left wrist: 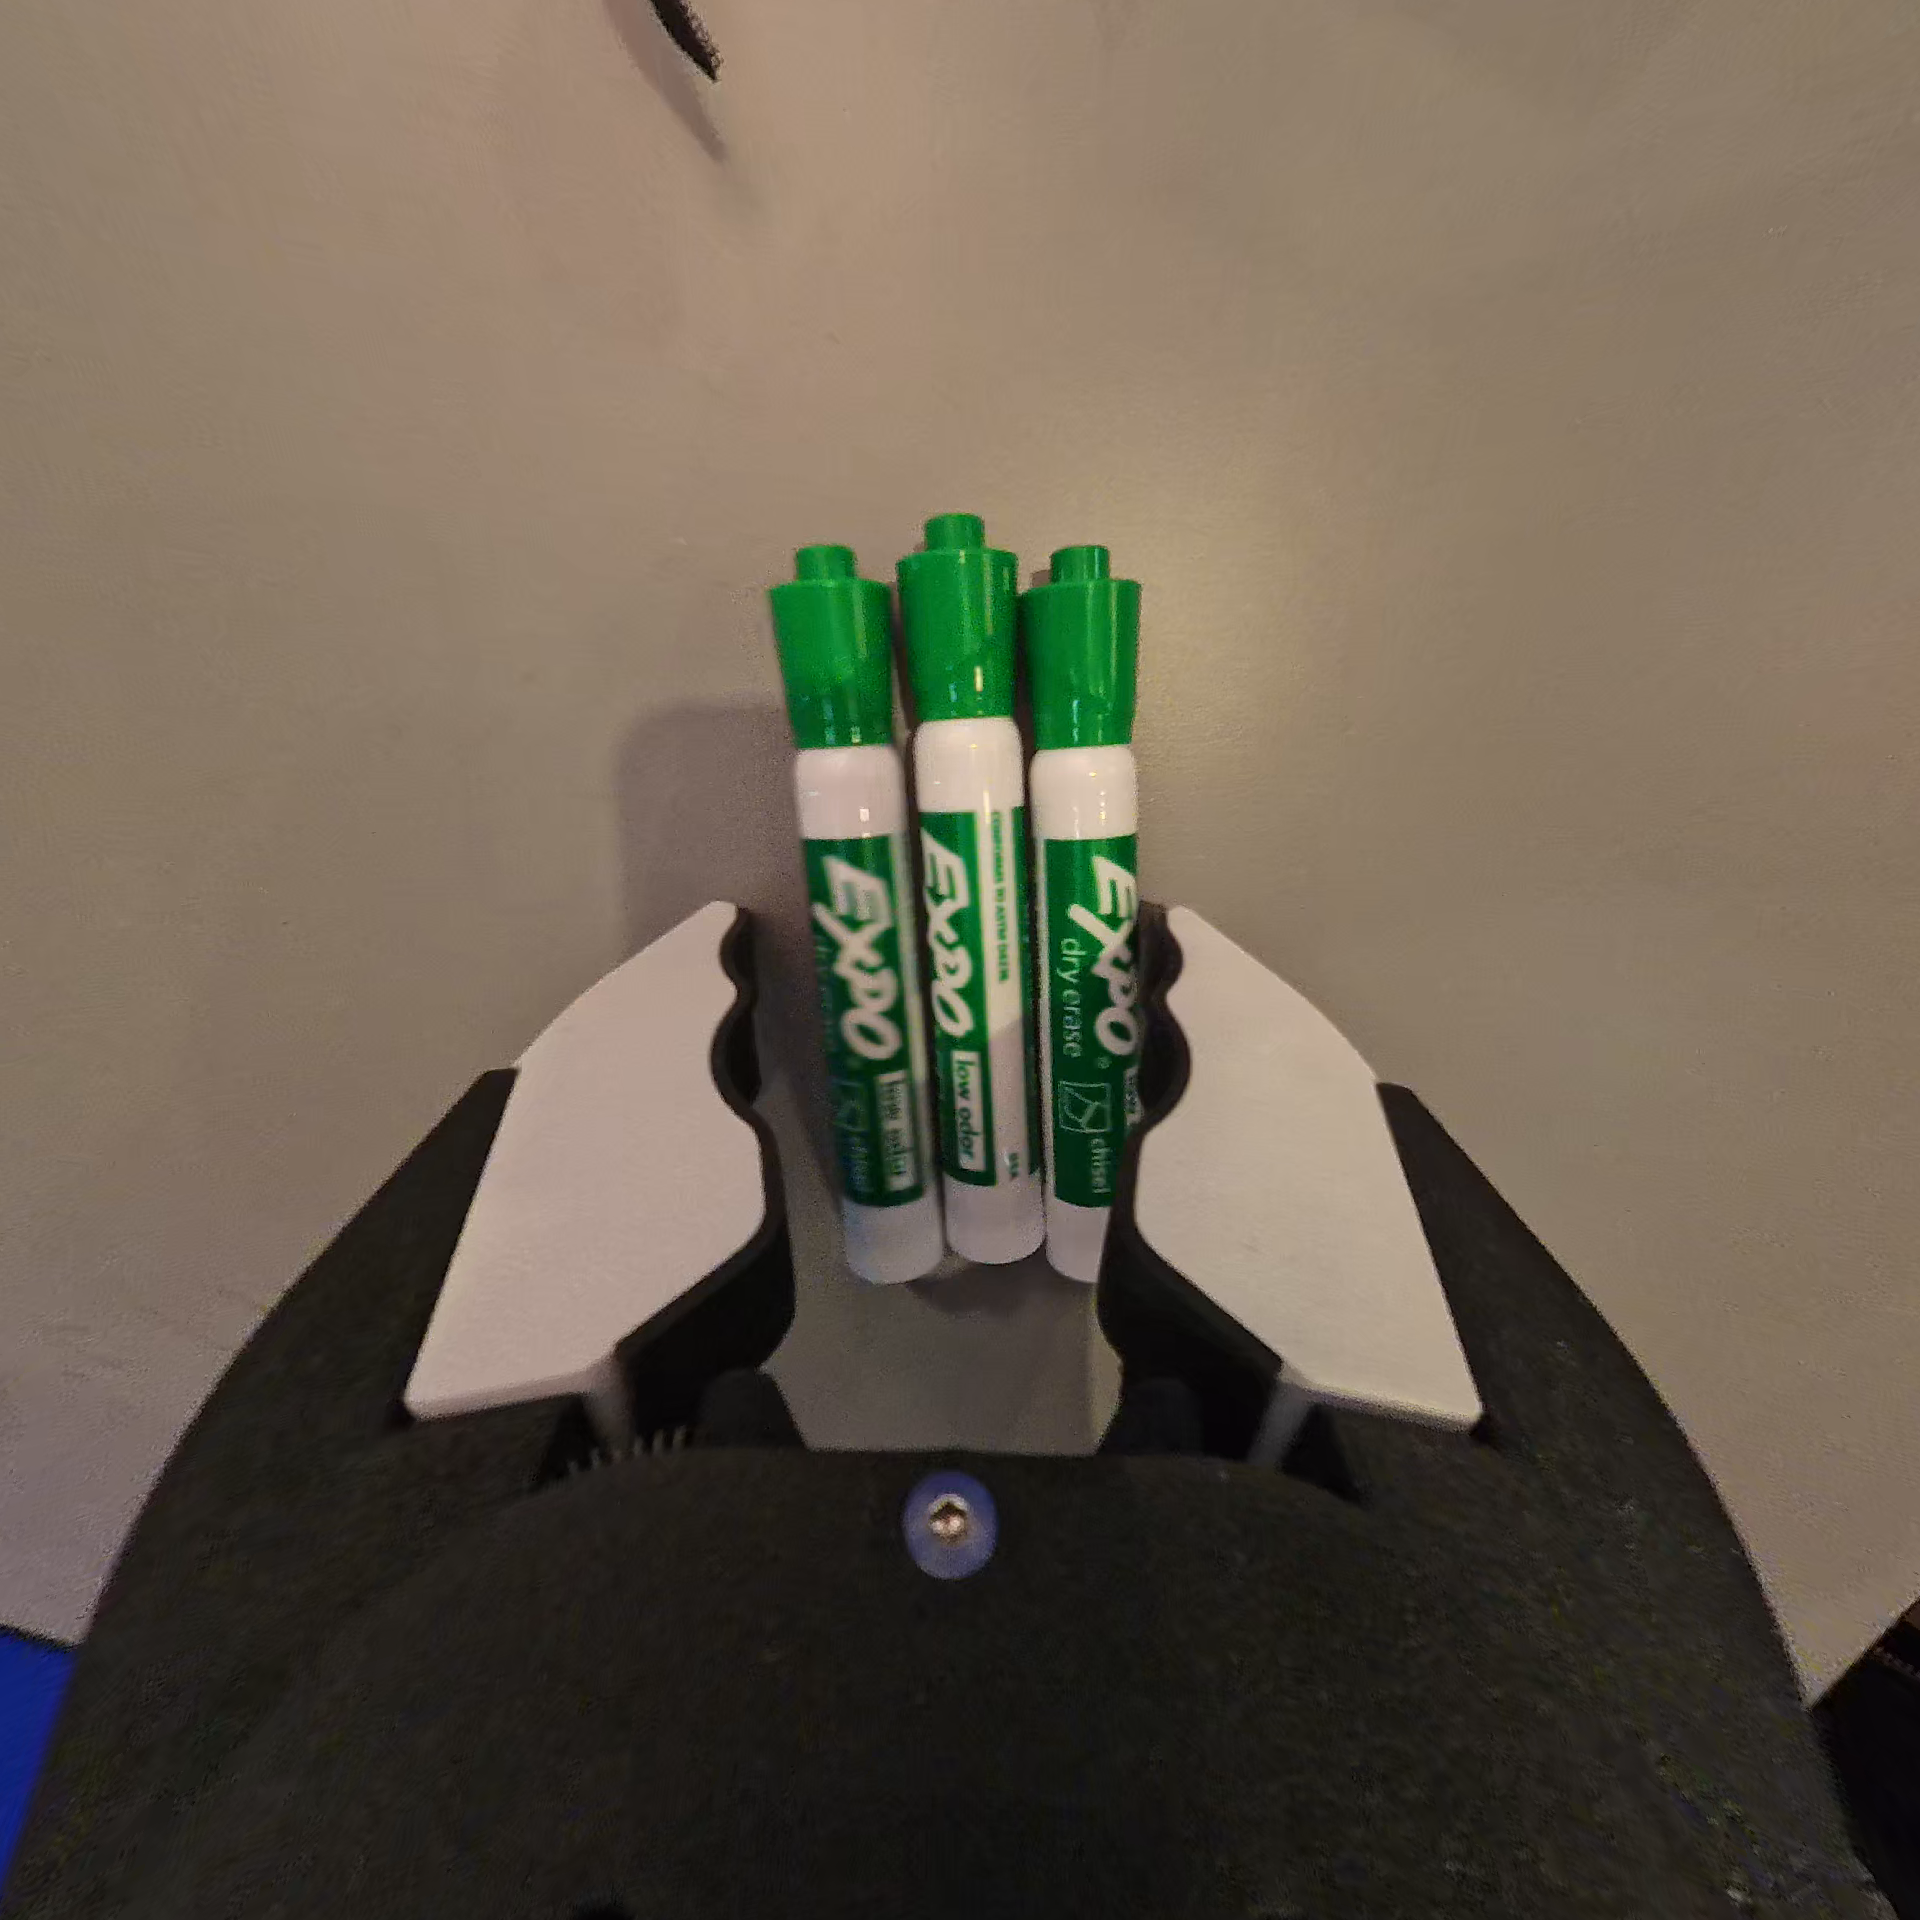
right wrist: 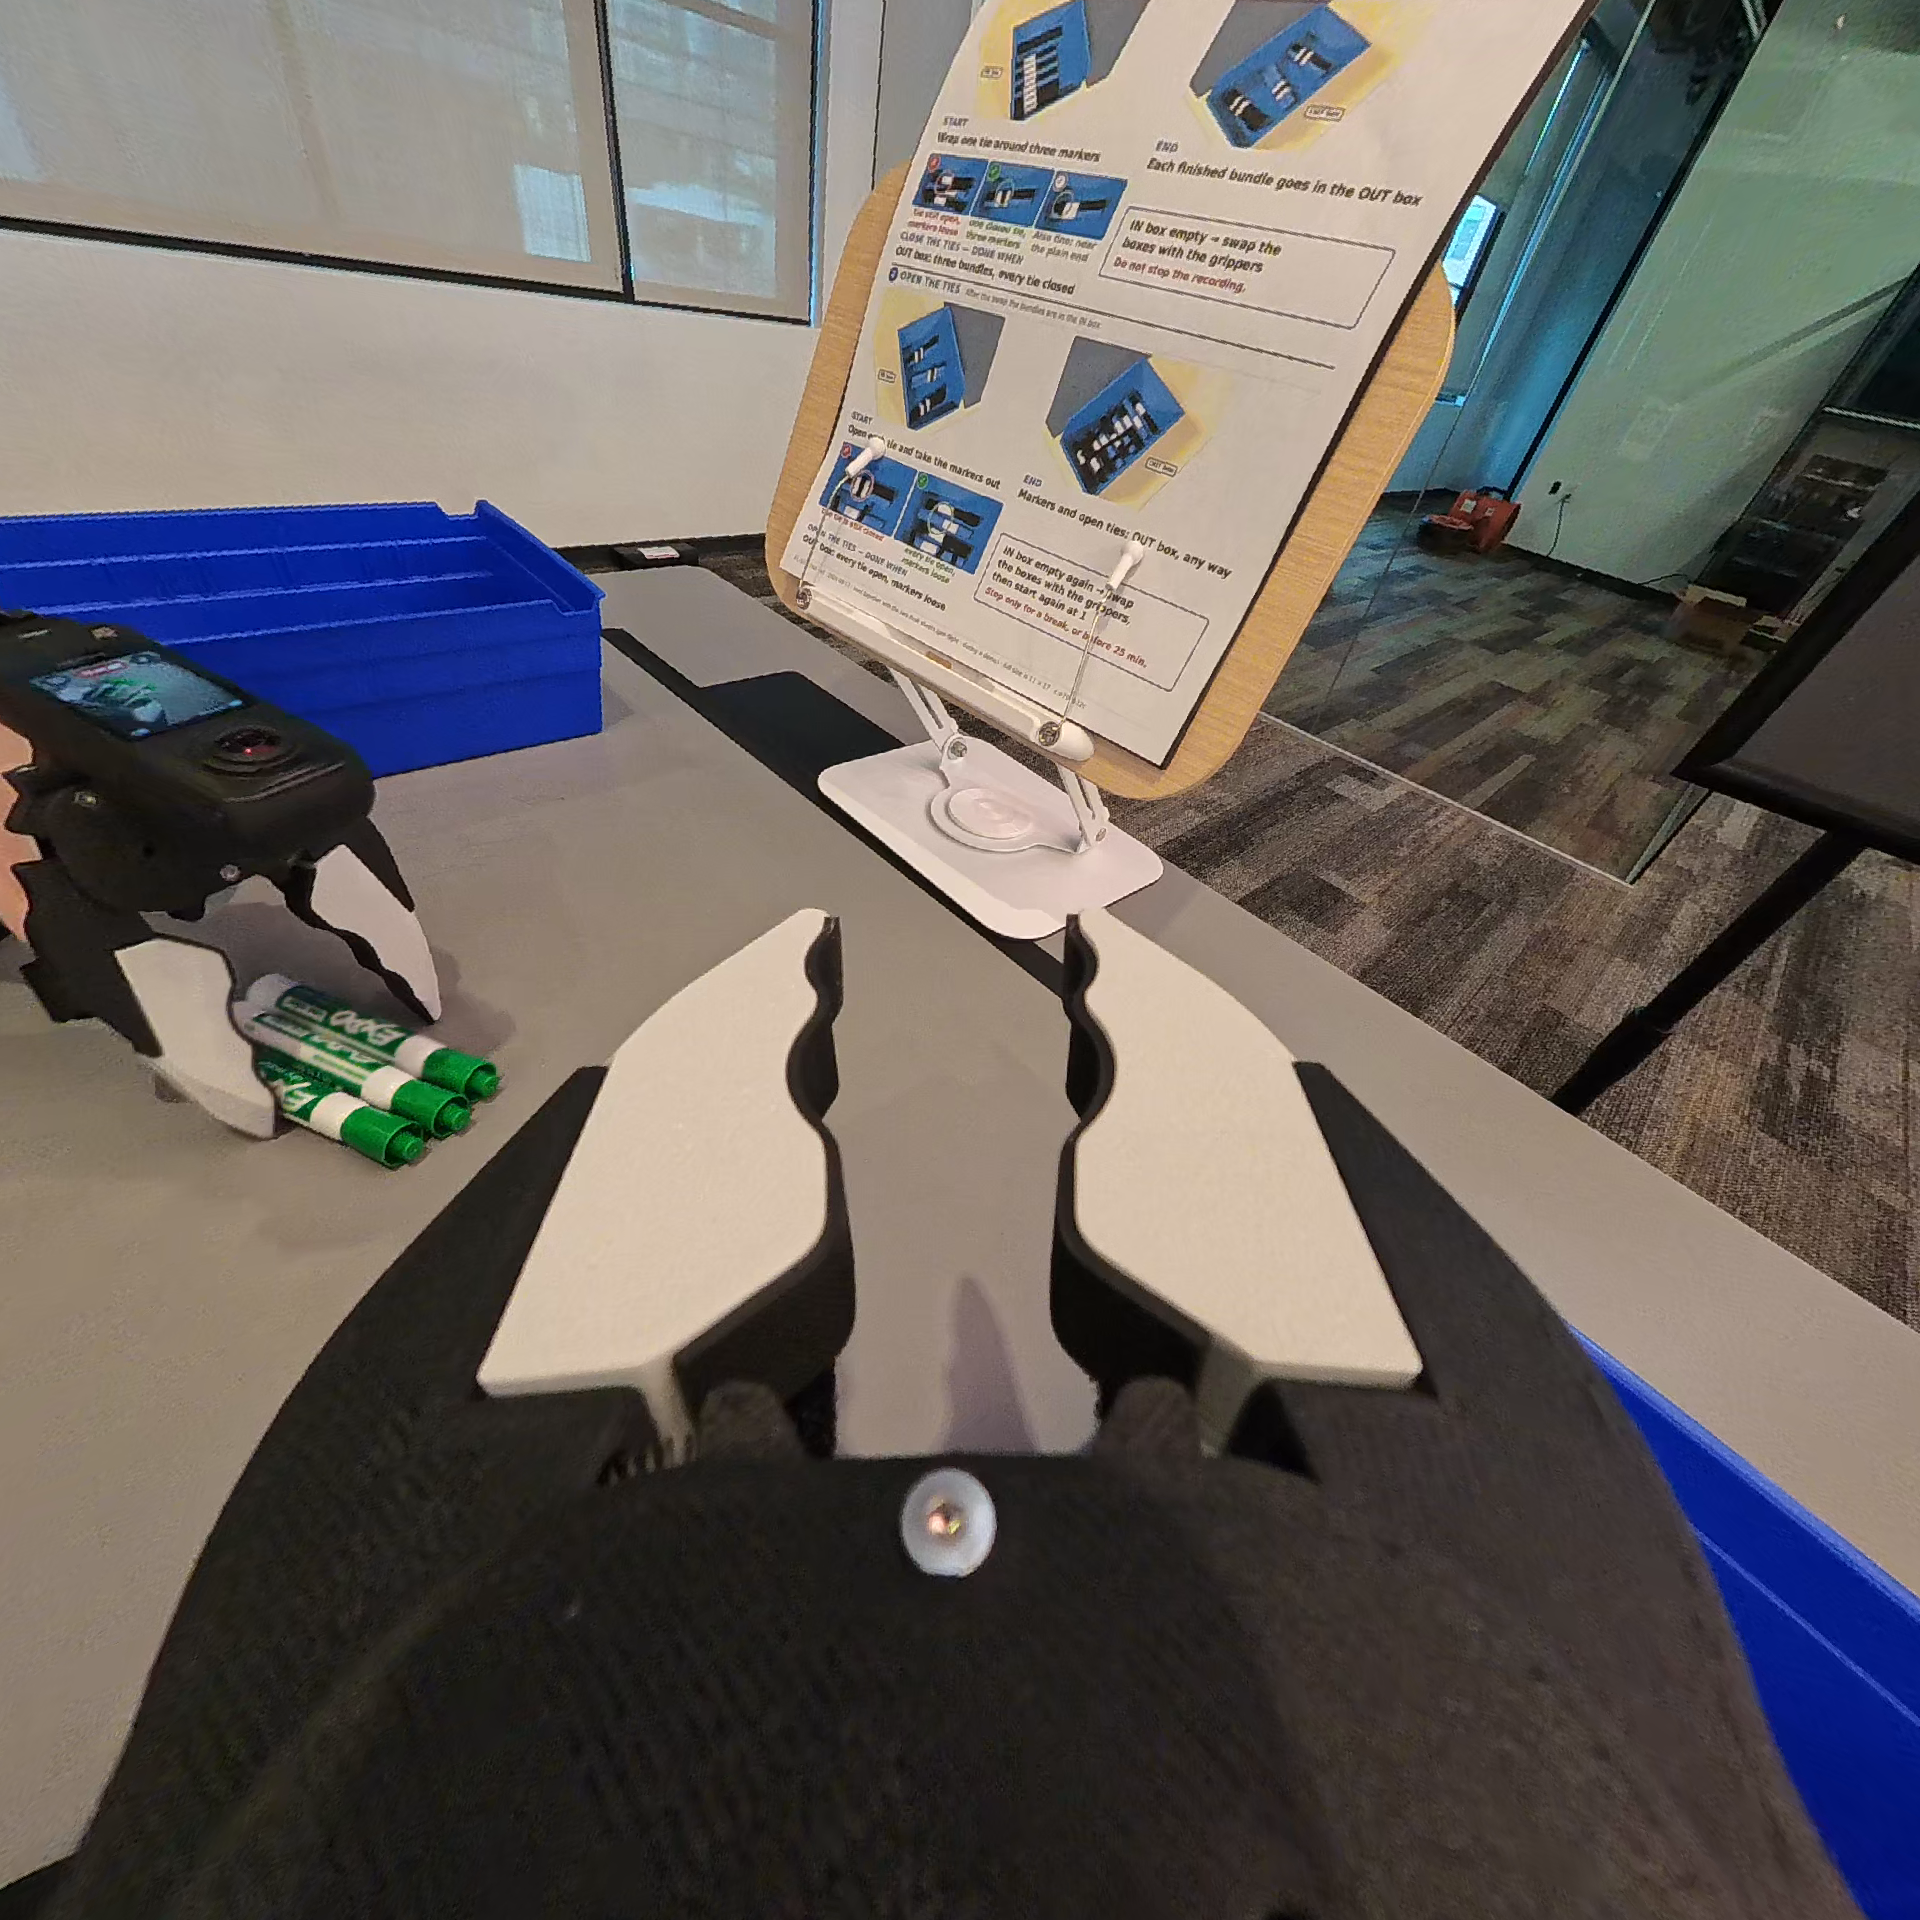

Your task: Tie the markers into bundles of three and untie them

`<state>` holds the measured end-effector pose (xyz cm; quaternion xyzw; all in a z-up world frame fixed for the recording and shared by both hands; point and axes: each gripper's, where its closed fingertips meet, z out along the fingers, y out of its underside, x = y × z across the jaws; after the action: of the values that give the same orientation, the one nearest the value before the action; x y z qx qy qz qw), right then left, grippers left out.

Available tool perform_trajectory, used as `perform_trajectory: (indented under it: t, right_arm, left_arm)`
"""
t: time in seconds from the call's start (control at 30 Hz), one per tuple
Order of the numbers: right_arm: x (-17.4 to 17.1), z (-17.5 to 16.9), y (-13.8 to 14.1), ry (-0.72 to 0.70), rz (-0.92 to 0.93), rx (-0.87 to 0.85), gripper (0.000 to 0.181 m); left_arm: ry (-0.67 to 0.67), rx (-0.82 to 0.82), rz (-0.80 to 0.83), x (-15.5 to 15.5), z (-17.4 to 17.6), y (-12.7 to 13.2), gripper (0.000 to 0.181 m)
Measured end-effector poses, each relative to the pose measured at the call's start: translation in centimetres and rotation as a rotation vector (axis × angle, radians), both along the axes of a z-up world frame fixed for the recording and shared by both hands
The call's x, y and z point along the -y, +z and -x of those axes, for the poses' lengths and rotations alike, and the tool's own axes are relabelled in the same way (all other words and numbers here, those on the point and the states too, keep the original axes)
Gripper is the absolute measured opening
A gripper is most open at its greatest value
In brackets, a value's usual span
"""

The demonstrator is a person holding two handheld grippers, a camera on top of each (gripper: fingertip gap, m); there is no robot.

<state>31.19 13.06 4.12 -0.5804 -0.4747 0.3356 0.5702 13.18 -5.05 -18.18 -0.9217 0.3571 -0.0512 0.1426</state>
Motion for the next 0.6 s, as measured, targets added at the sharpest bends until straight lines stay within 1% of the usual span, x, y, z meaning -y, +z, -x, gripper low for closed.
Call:
perform_trajectory:
  t: [0.03,0.13,0.37,0.6]
  right_arm:
    - [0.01,0.0,0.01,0.001,0.0,-0.001,0.042]
    - [-0.01,-0.02,0.01,0.001,0.001,-0.001,0.042]
    - [0.06,0.03,0.05,0.003,-0.001,-0.002,0.042]
    - [0.06,0.1,-0.04,0.003,-0.001,0.005,0.042]
  left_arm:
    - [-0.001,0.0,0.001,-0.06,0.06,0.01,0.07]
    - [0.003,-0.007,0.007,-0.11,0.18,0.09,0.059]
    - [0.015,-0.028,0.027,-0.08,0.22,0.06,0.058]
    - [-0.002,-0.065,0.069,-0.06,0.18,0.03,0.059]
